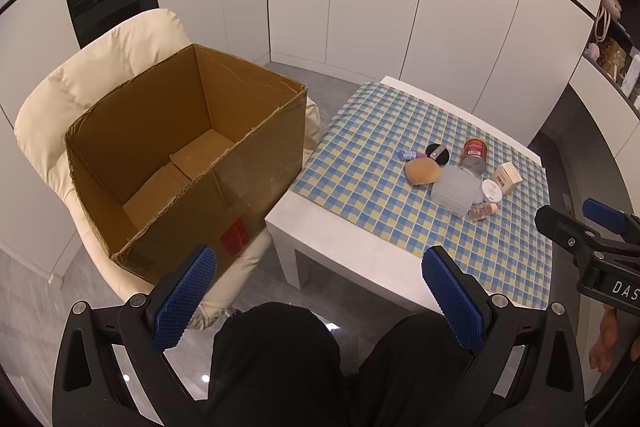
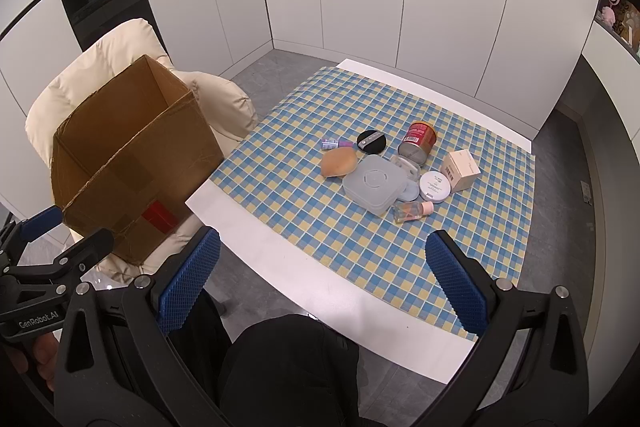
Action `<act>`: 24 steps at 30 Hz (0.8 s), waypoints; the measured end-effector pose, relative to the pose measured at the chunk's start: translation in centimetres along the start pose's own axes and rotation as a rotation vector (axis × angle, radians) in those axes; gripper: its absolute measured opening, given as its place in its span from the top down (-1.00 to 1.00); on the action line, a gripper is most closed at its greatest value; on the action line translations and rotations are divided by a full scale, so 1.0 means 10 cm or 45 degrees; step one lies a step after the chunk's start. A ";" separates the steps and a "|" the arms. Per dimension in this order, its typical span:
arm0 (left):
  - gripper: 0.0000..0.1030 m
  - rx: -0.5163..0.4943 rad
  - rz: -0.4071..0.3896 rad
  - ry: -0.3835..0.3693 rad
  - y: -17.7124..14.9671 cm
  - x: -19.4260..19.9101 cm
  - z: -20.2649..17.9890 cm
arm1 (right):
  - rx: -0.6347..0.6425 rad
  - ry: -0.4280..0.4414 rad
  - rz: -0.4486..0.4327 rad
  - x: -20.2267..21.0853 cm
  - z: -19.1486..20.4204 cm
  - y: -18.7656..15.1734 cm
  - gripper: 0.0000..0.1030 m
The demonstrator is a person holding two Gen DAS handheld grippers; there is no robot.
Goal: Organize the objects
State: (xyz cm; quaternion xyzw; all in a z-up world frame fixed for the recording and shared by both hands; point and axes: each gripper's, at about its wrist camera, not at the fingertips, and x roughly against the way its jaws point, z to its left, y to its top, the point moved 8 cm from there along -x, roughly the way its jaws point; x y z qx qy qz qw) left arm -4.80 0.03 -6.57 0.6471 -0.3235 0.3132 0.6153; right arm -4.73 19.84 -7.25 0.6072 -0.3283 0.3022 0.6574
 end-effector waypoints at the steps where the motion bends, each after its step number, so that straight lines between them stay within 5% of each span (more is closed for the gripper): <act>1: -0.99 0.000 -0.001 0.002 0.00 0.00 0.00 | 0.000 0.000 0.001 0.00 0.00 0.00 -1.00; 24: -0.99 -0.012 0.005 0.017 -0.01 -0.02 -0.01 | -0.004 0.001 0.002 0.01 0.01 -0.01 -1.00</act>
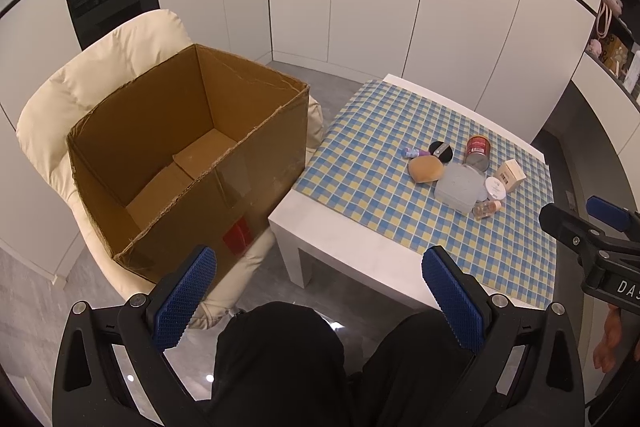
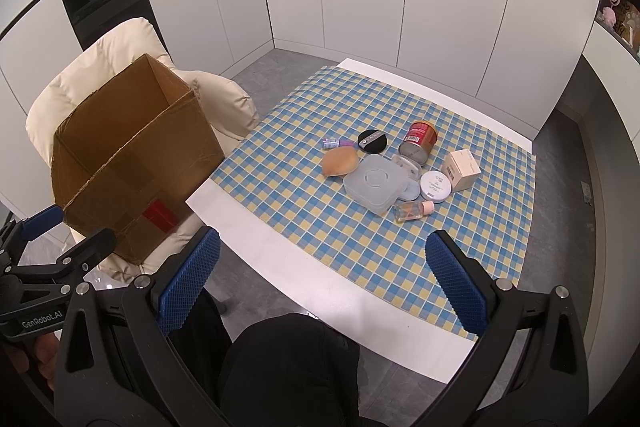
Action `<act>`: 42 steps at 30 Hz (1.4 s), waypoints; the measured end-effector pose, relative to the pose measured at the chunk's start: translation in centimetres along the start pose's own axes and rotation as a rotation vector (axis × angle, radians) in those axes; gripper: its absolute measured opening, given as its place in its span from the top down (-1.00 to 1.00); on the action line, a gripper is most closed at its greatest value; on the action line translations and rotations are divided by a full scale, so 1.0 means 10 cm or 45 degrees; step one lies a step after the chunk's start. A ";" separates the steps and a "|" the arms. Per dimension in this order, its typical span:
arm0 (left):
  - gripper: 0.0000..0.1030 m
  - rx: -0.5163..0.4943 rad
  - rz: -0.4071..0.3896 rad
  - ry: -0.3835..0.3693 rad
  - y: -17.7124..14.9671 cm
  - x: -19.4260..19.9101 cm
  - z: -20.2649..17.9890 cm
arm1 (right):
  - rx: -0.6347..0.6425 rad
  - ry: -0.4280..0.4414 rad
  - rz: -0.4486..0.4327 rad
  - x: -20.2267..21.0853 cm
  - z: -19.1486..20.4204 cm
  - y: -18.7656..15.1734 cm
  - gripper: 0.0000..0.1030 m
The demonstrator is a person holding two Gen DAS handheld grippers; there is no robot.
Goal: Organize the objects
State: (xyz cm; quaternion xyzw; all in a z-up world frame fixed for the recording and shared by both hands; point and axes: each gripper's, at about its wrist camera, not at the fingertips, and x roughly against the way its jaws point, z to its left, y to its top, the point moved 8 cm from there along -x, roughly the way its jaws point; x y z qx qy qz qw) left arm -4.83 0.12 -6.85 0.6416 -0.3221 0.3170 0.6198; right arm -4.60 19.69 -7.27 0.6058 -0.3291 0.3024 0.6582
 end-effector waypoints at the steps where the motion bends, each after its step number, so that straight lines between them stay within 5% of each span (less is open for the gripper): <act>1: -0.99 0.000 0.000 0.001 0.00 0.00 0.00 | -0.001 0.000 0.000 0.00 0.00 0.00 -1.00; 42: -0.99 0.028 0.006 0.008 0.01 -0.02 0.03 | -0.004 0.002 0.008 0.00 -0.02 -0.03 -1.00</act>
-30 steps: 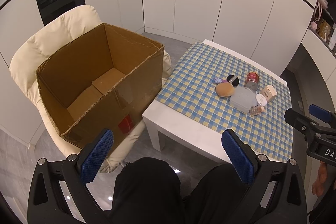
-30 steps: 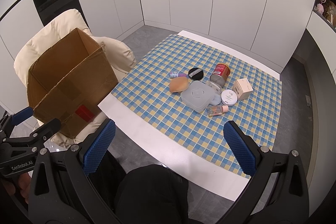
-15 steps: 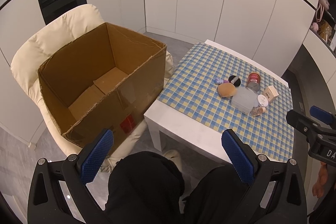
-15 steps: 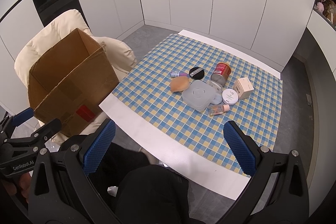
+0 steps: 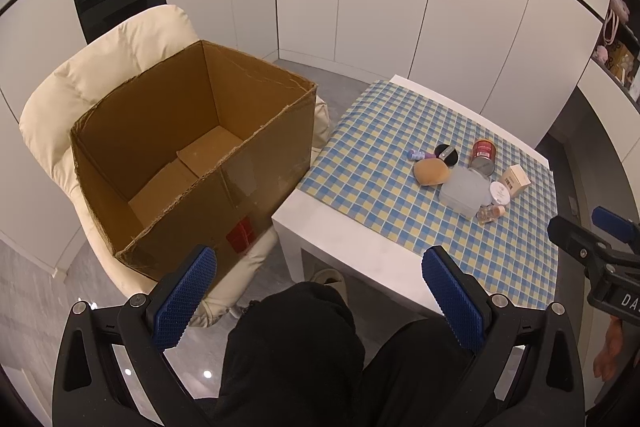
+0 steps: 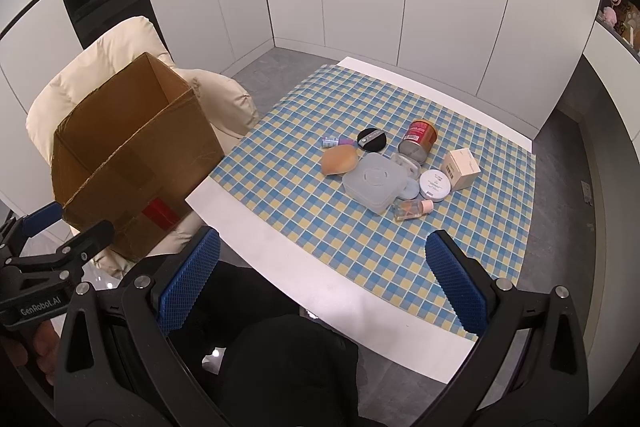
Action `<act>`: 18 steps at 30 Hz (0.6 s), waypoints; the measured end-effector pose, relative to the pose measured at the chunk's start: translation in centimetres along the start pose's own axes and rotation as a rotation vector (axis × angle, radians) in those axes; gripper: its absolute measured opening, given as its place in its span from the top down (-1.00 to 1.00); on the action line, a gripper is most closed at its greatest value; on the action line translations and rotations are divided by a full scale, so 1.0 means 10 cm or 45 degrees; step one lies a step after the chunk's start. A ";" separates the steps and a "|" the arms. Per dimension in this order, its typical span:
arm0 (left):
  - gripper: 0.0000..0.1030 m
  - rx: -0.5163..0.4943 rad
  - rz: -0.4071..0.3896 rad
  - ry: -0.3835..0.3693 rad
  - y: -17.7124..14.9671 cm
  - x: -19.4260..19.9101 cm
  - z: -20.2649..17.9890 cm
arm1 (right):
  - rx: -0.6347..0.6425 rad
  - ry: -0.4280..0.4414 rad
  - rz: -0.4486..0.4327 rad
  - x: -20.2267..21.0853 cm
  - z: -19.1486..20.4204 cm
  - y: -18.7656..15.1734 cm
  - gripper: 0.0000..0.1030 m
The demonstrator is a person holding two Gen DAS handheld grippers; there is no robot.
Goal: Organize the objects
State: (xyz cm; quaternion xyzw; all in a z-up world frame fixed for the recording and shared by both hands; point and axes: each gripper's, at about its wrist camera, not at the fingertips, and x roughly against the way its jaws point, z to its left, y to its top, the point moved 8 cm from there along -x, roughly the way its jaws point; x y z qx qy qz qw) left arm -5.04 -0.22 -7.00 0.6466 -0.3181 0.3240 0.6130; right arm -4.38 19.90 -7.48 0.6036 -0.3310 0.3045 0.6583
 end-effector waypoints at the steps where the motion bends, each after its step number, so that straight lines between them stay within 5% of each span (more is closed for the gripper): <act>1: -0.99 0.001 0.003 -0.002 0.00 -0.01 -0.02 | -0.004 -0.004 -0.001 0.01 -0.03 -0.01 -1.00; 18: -0.99 -0.095 0.033 -0.065 0.00 -0.08 -0.52 | -0.117 -0.070 0.007 0.13 -0.55 -0.13 -1.00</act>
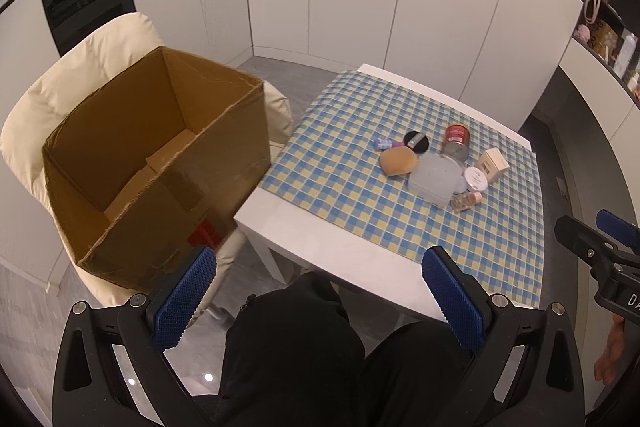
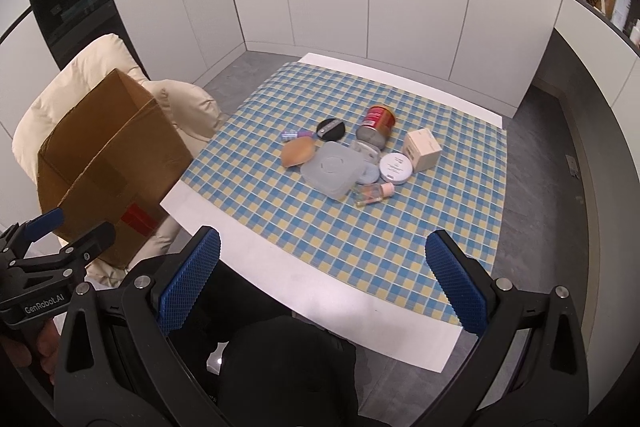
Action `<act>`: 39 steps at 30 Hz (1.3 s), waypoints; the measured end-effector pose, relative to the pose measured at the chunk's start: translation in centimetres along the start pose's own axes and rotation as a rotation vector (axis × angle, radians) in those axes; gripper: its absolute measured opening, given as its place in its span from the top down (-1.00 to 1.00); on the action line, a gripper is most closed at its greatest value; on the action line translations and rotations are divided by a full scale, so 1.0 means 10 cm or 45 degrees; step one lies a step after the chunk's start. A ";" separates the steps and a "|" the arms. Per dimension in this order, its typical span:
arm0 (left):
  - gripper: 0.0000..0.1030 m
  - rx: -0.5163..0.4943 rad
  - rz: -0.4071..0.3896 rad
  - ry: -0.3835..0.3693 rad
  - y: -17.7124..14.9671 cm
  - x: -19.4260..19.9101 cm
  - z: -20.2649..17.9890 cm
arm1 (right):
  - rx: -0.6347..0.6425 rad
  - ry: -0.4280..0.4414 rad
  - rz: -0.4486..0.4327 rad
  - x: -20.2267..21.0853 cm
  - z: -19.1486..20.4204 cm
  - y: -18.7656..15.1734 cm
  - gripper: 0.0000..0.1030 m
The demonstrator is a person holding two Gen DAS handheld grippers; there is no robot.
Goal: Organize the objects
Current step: 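Move both tools toward the cluster of items on the tablecloth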
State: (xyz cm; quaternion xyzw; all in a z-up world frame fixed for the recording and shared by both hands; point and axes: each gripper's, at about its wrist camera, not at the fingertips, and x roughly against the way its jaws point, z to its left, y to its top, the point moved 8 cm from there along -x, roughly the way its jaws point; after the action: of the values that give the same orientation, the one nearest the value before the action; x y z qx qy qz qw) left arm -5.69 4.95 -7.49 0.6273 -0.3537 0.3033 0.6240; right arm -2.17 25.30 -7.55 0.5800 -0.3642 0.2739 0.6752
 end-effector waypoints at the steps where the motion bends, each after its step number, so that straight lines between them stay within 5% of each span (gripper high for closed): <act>1: -0.99 -0.009 0.002 -0.006 0.00 -0.01 -0.04 | -0.008 -0.008 0.000 0.01 -0.04 -0.01 -1.00; 21: -0.99 -0.193 0.013 -0.088 0.02 -0.10 -0.80 | -0.173 -0.137 -0.001 0.23 -0.84 -0.24 -1.00; 39: -0.99 -0.295 0.028 -0.131 0.11 -0.37 -1.03 | -0.156 -0.232 -0.018 0.20 -1.05 -0.24 -1.00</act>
State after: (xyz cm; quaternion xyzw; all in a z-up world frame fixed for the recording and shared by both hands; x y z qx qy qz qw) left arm -8.04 15.52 -9.52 0.5617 -0.4247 0.2348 0.6700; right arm 2.69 35.05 -7.94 0.5628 -0.4362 0.1925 0.6752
